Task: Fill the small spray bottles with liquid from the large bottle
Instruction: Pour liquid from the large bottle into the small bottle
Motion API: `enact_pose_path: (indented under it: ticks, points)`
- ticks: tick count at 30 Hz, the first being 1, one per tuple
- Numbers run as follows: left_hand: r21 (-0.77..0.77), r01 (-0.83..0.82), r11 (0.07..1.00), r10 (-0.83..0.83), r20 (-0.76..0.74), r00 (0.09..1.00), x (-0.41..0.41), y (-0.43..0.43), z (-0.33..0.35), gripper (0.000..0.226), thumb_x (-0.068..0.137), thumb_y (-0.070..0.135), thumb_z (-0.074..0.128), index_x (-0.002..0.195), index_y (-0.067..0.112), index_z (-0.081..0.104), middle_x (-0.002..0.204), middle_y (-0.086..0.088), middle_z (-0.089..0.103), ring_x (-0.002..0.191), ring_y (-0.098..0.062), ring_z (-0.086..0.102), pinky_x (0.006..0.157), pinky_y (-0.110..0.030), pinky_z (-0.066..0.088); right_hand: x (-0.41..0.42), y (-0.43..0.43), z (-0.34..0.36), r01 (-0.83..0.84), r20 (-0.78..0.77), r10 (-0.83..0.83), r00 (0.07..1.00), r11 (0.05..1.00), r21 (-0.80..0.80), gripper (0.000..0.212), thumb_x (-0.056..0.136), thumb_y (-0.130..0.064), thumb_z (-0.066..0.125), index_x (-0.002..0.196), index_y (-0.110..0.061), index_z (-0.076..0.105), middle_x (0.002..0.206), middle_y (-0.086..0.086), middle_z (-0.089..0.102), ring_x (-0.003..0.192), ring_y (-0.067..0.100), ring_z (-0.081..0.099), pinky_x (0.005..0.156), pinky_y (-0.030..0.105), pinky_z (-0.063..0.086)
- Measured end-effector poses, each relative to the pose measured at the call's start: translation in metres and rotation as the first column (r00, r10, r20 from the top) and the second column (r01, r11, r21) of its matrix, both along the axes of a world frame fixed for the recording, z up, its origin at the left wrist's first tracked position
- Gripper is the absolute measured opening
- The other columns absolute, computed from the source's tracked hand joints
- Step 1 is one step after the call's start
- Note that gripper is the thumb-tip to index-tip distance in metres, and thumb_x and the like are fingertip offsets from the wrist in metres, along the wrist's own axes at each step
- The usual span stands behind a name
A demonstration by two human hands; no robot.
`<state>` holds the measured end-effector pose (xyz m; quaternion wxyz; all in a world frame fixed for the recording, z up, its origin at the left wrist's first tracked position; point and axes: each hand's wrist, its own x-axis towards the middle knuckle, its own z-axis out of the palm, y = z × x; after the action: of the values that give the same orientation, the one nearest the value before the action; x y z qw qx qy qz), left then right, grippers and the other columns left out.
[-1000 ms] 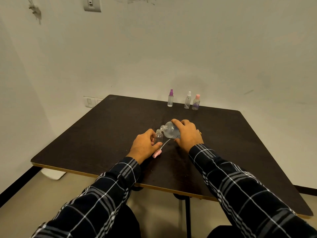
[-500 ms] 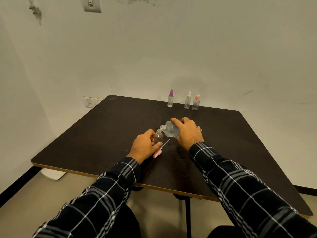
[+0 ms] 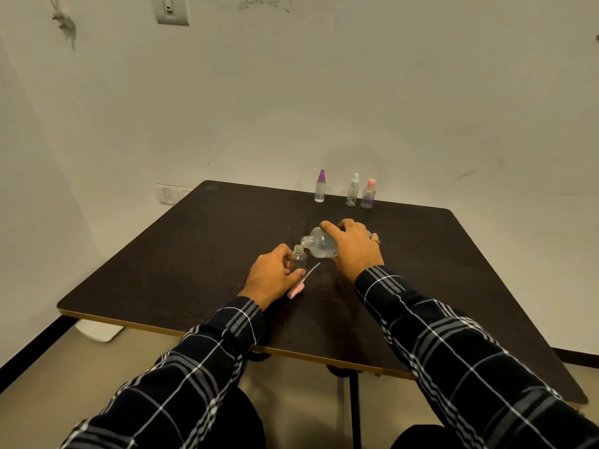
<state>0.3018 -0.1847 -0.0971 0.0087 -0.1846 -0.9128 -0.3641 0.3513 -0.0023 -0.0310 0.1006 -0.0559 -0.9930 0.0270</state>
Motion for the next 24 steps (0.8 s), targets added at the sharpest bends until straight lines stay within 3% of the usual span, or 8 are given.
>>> enact_pose_path:
  ticks: [24]
  points:
    - [0.001,-0.005,1.000,0.005,-0.001,1.000,0.0005,-0.0008,0.0000,0.028,0.088,0.038,0.076,0.106,0.031,0.055,0.092,0.009,0.065,0.087,-0.008,0.064,0.084,-0.035,0.058,0.0018,-0.0006,0.0045,-0.020,-0.020,0.021,1.000,0.998,0.063,0.076,0.088,-0.022,0.072,0.147,-0.039,0.028,0.143,0.010,0.037,0.136,0.033,0.033,0.108,0.069,0.029]
